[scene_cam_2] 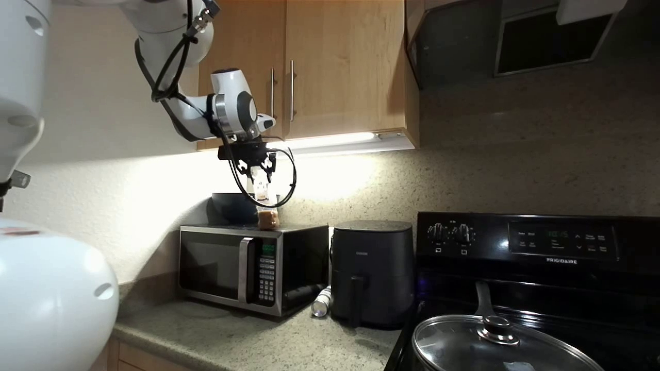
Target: Pick up the bottle from the counter and put it on top of the microwave
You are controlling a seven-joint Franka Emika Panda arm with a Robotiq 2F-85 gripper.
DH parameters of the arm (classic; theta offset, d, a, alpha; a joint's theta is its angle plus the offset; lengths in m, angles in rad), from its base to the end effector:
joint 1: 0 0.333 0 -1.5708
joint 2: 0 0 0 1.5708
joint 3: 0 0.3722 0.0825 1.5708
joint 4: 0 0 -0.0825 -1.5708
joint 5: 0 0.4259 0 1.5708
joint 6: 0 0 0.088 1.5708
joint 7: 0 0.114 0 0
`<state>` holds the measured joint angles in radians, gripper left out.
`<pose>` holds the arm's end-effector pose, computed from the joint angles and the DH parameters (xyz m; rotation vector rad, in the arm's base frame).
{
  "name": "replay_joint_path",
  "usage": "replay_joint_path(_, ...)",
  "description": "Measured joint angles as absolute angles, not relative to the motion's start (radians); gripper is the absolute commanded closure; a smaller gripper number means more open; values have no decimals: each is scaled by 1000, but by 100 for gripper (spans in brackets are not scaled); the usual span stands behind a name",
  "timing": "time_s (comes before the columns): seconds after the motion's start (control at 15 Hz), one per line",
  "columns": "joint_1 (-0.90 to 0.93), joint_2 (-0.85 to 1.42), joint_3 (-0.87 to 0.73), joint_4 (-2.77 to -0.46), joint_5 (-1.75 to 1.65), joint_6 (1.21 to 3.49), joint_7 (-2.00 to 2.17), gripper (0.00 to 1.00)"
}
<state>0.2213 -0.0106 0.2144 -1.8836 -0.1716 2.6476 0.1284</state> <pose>0.5894 0.2795 0.6376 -2.7672 -0.5989 -1.1641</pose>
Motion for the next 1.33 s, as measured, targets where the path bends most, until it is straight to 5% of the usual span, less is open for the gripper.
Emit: replay_joint_path(1.33, 210, 82, 177, -1840, -21, 2794, 58, 74)
